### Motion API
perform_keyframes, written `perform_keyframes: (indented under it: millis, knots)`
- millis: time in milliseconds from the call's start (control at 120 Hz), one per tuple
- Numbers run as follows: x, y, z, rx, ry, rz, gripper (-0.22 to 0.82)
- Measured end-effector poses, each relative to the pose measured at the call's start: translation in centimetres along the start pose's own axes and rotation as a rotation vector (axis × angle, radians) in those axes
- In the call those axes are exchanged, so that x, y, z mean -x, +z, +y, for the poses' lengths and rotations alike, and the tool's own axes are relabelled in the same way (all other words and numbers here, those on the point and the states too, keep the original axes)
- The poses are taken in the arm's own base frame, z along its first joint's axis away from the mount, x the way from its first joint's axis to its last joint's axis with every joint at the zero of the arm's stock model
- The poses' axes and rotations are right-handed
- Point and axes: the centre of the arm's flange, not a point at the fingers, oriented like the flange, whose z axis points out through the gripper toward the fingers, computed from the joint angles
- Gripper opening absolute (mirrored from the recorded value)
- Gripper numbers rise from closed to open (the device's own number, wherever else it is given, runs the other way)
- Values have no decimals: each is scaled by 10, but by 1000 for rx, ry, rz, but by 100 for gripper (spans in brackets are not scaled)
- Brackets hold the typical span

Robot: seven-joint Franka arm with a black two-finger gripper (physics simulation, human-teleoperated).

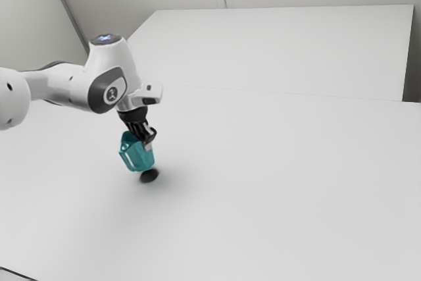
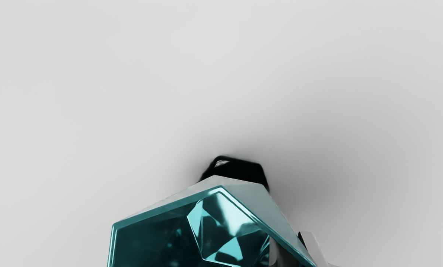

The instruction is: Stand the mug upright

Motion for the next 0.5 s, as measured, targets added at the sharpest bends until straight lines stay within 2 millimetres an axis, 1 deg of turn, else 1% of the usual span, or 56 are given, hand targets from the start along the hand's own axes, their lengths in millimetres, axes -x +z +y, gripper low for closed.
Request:
perform_keyframes:
  millis: [217,500]
  knots:
    - [-2,18,10,-39,-49,42,-18]
    - [-8,31,12,-47,-121,76,-18]
